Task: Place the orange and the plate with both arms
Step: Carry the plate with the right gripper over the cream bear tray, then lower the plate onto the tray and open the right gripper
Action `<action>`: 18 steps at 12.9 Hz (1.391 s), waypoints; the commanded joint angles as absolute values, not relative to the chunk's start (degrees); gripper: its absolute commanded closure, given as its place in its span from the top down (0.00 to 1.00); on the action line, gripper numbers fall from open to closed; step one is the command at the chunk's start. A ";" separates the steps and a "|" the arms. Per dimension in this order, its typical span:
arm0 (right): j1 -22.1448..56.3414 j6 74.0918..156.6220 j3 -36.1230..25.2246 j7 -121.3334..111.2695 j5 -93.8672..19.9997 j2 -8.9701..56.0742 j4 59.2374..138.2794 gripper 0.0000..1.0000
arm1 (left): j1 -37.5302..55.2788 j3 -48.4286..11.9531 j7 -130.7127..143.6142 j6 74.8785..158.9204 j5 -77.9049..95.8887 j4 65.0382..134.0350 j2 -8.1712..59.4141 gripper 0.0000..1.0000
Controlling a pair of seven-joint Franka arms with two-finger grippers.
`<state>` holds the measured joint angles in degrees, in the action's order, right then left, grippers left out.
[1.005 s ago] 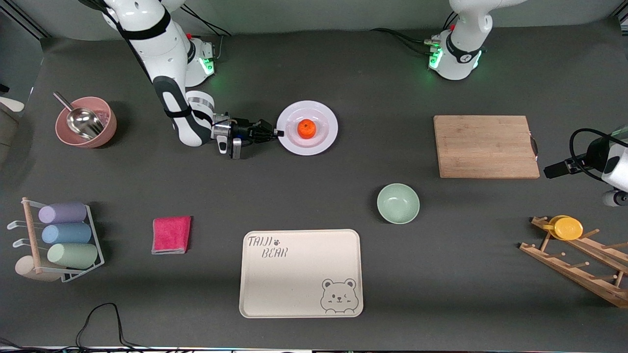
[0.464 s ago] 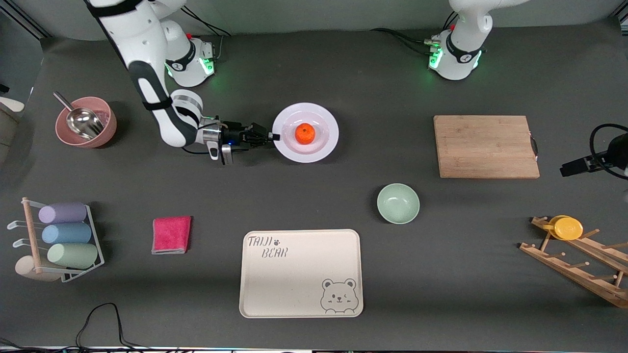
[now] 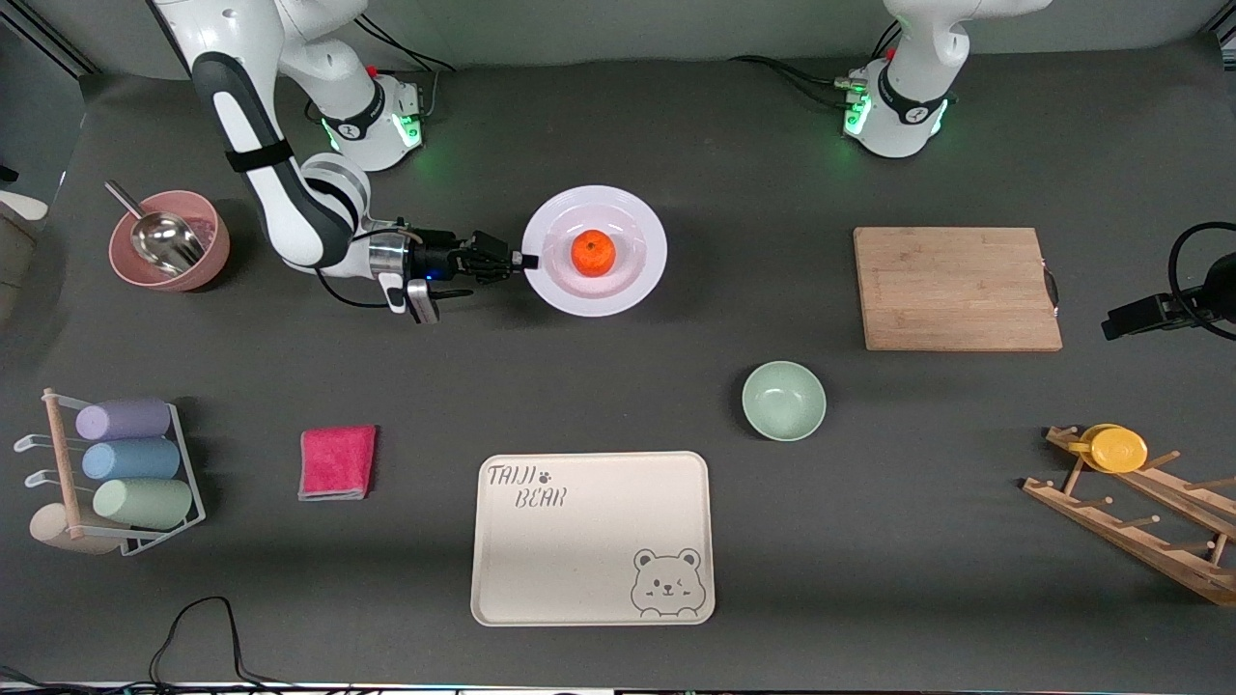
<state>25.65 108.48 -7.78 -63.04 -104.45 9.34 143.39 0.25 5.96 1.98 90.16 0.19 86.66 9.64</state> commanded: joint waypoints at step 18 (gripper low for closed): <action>17.67 110.29 -12.39 -35.24 -101.60 61.96 64.60 0.00 | 4.74 3.61 13.25 86.90 2.37 84.27 8.97 1.00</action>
